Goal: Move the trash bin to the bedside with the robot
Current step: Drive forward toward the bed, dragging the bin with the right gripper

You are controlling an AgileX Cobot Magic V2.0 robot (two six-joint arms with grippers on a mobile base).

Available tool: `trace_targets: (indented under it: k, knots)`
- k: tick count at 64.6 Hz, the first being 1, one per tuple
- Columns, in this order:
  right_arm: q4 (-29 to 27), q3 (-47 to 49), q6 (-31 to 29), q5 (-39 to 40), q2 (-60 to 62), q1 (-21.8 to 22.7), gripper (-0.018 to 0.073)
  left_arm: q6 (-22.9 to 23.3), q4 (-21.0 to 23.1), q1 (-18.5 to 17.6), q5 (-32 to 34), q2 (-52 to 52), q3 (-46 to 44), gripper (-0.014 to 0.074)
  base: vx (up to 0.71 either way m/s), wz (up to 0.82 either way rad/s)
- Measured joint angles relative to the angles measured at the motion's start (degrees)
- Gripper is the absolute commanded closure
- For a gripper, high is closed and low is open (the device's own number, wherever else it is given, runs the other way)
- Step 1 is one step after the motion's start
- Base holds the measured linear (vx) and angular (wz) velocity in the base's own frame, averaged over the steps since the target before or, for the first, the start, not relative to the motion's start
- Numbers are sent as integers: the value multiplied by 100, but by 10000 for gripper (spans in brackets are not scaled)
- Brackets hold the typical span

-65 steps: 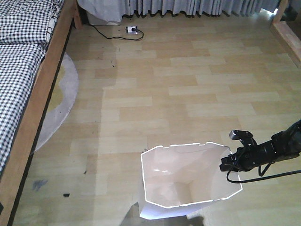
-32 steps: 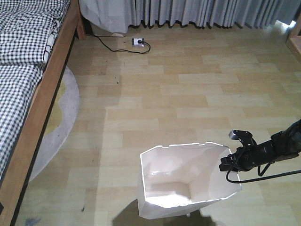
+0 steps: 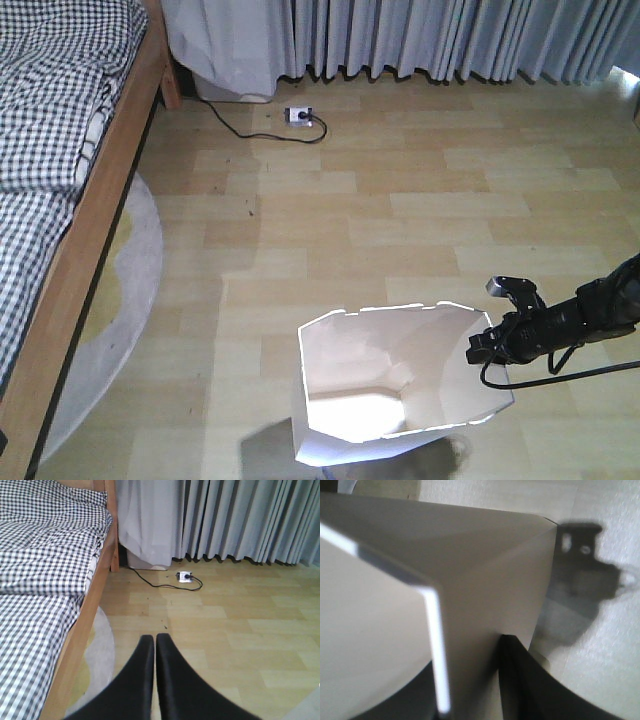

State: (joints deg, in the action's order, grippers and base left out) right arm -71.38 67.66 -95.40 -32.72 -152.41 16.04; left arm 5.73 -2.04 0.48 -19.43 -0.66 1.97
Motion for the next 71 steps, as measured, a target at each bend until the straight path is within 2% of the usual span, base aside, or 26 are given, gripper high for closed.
trace_targets:
  k: [71]
  knots:
    - [0,0,0,6,0,0,561,0,0,0,0,0,0,603,41,1]
